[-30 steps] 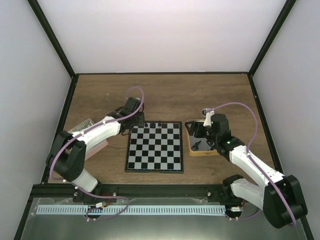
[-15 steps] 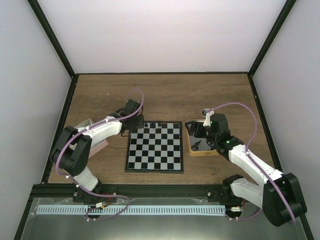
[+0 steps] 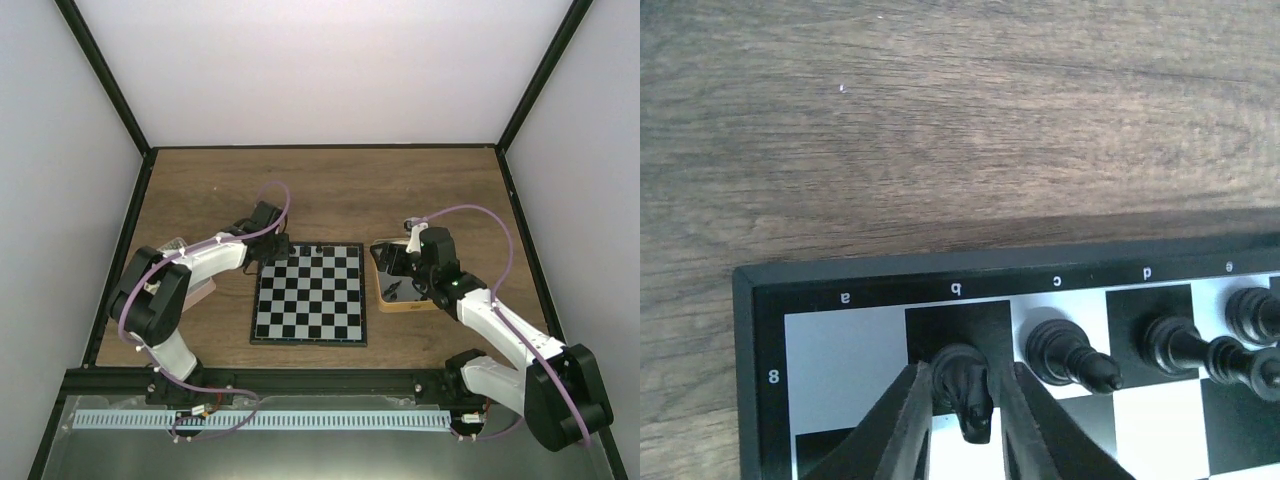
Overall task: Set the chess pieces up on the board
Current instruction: Place the chess piece on the chessboard, then pick up the chess piece from the storage box.
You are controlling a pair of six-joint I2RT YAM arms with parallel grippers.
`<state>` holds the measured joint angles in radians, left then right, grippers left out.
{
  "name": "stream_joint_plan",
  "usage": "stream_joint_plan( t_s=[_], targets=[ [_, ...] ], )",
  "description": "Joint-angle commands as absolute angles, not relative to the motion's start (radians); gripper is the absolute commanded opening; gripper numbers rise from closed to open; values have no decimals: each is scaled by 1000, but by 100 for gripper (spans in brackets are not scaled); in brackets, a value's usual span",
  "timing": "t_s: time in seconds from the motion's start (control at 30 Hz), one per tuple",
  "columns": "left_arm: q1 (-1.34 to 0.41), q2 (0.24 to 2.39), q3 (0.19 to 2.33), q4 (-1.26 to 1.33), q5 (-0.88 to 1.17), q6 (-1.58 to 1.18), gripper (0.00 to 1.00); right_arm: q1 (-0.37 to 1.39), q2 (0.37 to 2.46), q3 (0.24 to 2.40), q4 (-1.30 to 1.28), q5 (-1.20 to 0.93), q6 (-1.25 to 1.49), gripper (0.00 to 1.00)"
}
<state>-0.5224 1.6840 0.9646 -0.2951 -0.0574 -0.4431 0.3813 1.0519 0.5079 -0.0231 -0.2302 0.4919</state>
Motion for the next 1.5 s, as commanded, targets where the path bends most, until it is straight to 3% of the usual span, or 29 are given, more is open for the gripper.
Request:
stream_joint_plan(
  t_s=[0.0, 0.2, 0.5, 0.6, 0.87, 1.07, 1.23, 1.47],
  targets=[
    [-515, 1691, 961, -290, -41, -434, 26, 385, 1048, 544, -33, -210, 501, 76],
    [-512, 1623, 971, -306, -52, -438, 34, 386, 1034, 564, -75, -145, 533, 76],
    [-511, 1427, 967, -292, -141, -456, 43, 383, 1108, 700, -449, 301, 758, 73],
    [-510, 1345, 942, -255, -148, -448, 46, 372, 1161, 728, -547, 347, 811, 74],
    [-511, 1179, 868, -148, -129, -413, 53, 356, 1230, 742, -608, 222, 803, 71],
    [-511, 1169, 825, -96, -83, -423, 53, 372, 1289, 743, -630, 47, 752, 58],
    [-511, 1201, 826, -88, -74, -427, 53, 391, 1350, 739, -615, 6, 743, 40],
    [-510, 1211, 825, -91, -76, -417, 53, 402, 1403, 738, -558, -7, 773, 41]
  ],
)
